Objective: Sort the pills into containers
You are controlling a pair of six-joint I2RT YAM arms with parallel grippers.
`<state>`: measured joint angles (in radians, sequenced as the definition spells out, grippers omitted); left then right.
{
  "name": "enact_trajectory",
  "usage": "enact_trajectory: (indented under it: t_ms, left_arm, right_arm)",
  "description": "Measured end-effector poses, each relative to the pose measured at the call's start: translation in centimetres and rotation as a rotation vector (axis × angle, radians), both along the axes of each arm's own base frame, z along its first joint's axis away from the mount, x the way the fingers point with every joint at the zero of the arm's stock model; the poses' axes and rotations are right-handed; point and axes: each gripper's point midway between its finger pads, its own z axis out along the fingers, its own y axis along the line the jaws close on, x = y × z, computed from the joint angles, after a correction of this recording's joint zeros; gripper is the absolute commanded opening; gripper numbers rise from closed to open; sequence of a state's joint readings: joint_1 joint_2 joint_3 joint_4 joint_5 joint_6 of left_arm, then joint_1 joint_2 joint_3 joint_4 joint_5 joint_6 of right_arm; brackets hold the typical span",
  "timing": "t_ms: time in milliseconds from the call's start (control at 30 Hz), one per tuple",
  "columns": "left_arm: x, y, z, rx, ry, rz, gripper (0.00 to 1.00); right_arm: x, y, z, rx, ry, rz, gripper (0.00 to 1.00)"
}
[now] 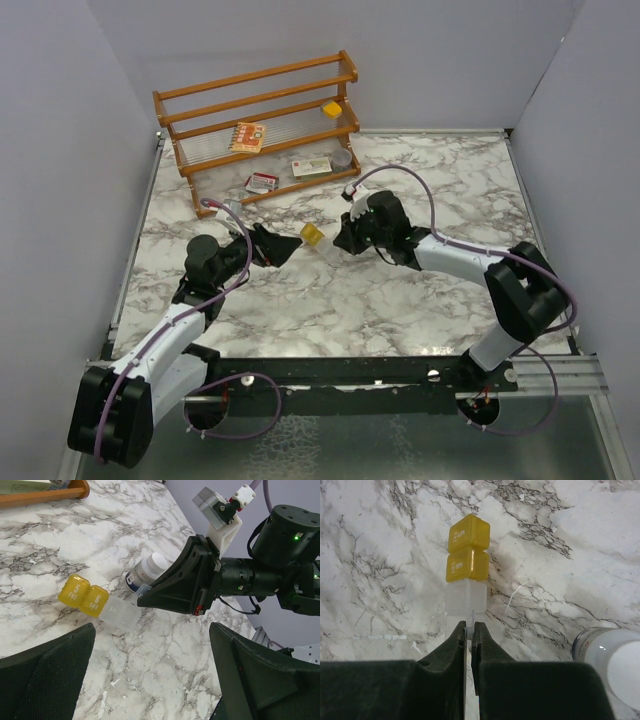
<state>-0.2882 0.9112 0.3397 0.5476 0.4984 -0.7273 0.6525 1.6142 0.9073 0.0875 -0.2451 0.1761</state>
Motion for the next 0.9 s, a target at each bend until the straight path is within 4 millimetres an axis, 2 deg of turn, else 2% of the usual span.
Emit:
enact_trajectory:
  t_ms: [533, 667, 900]
  left_arm:
    - [0.1, 0.0, -0.4, 0.008, 0.008, 0.002, 0.99]
    - [0.1, 0.0, -0.4, 0.008, 0.008, 0.002, 0.99]
    - [0.1, 0.0, -0.4, 0.008, 0.008, 0.002, 0.99]
  right_arm:
    - [2.3, 2.2, -2.9, 0.019, 0.028, -0.004, 0.01]
    - [2.5, 2.2, -2.9, 0.019, 0.024, -0.011, 0.10]
    - [2.8, 2.0, -2.9, 0.011, 0.016, -0.028, 0.19]
